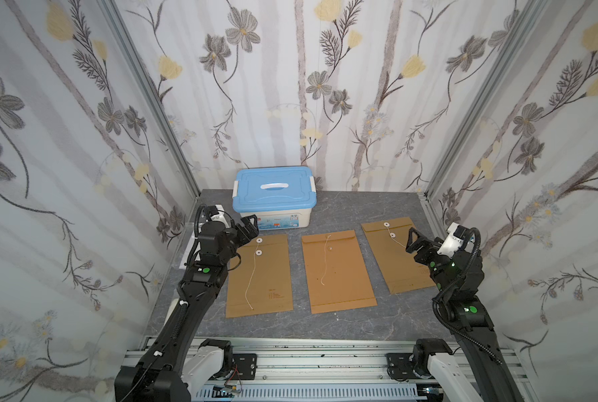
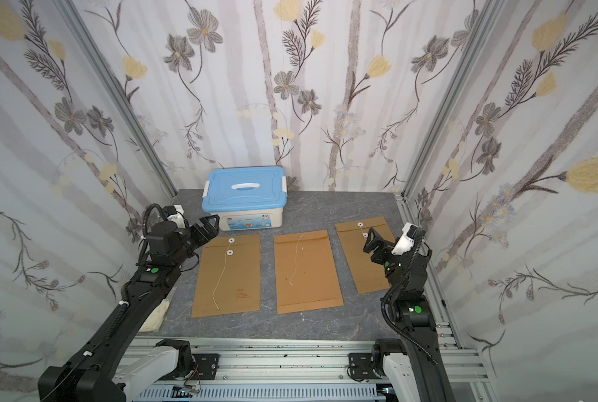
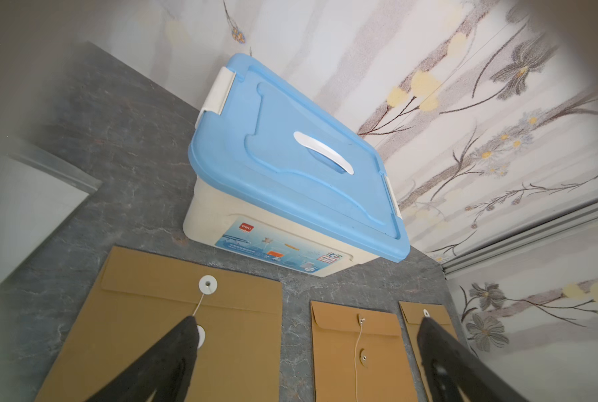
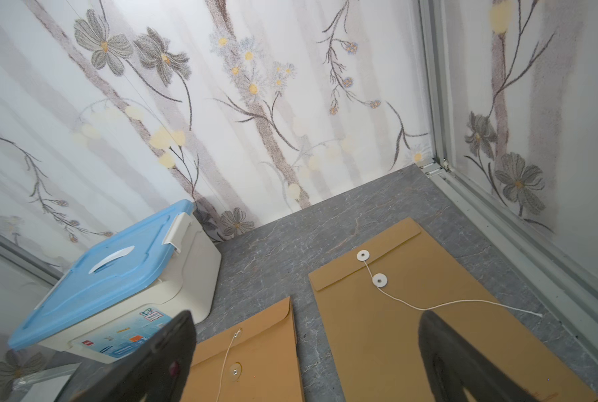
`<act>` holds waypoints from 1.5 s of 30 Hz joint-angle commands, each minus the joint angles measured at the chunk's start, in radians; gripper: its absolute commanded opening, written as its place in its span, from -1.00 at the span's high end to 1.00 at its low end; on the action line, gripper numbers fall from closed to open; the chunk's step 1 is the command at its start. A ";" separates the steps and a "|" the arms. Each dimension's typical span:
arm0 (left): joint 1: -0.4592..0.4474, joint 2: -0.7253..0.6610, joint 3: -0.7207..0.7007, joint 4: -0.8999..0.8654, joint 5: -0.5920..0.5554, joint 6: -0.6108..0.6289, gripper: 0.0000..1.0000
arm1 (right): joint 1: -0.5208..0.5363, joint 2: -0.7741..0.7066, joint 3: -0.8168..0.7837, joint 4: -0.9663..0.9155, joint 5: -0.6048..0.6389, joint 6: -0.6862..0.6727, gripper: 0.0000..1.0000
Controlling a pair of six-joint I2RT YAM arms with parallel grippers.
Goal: Close the mouth of the file bag
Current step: Pick up the file bag from the center of the board.
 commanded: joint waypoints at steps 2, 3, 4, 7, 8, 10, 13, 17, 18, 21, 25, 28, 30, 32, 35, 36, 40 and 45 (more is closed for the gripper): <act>-0.004 -0.008 0.003 -0.007 0.164 -0.140 -1.00 | 0.002 0.027 0.036 -0.096 -0.235 0.005 -1.00; -0.005 0.014 0.010 -0.004 0.232 -0.156 -1.00 | 0.003 0.038 0.039 -0.123 -0.255 -0.005 -1.00; -0.008 0.041 0.020 0.004 0.297 -0.169 -1.00 | 0.006 0.048 0.041 -0.142 -0.275 -0.019 -1.00; -0.041 0.143 0.060 0.007 0.440 -0.194 -1.00 | 0.019 0.081 0.028 -0.189 -0.288 -0.028 -0.99; -0.060 0.168 0.073 -0.014 0.455 -0.185 -1.00 | 0.028 0.096 0.023 -0.194 -0.294 -0.022 -0.99; -0.108 0.206 0.077 -0.032 0.460 -0.156 -1.00 | 0.046 0.136 0.014 -0.200 -0.300 -0.018 -0.99; -0.183 0.231 0.062 -0.040 0.387 -0.130 -1.00 | 0.070 0.194 -0.015 -0.170 -0.314 -0.015 -0.95; -0.255 0.325 0.013 0.030 0.353 -0.205 -1.00 | 0.097 0.270 -0.072 -0.030 -0.335 0.044 -0.92; -0.268 0.350 0.000 0.060 0.355 -0.215 -1.00 | 0.101 0.299 -0.078 0.002 -0.338 0.058 -0.90; -0.298 0.422 -0.024 0.133 0.347 -0.233 -1.00 | 0.116 0.409 -0.069 0.048 -0.343 0.071 -0.84; -0.320 0.525 0.003 0.208 0.401 -0.245 -1.00 | 0.143 0.558 -0.016 0.059 -0.358 0.062 -0.71; -0.334 0.558 0.008 0.247 0.396 -0.252 -1.00 | 0.172 0.655 0.012 0.105 -0.363 0.068 -0.68; -0.342 0.573 0.033 0.177 0.347 -0.237 -0.99 | 0.180 0.723 0.043 0.114 -0.366 0.075 -0.66; -0.342 0.589 0.036 0.178 0.337 -0.237 -0.98 | 0.181 0.776 0.062 0.144 -0.385 0.083 -0.59; -0.347 0.630 0.038 0.216 0.342 -0.255 -0.96 | 0.181 0.822 0.086 0.150 -0.368 0.085 -0.58; -0.348 0.648 0.036 0.230 0.345 -0.270 -0.94 | 0.181 0.864 0.101 0.129 -0.357 0.081 -0.58; -0.361 0.690 0.031 0.269 0.323 -0.291 -0.93 | 0.189 0.932 0.138 0.101 -0.344 0.075 -0.49; -0.378 0.747 0.045 0.314 0.321 -0.321 -0.92 | 0.196 0.989 0.159 0.074 -0.321 0.074 -0.49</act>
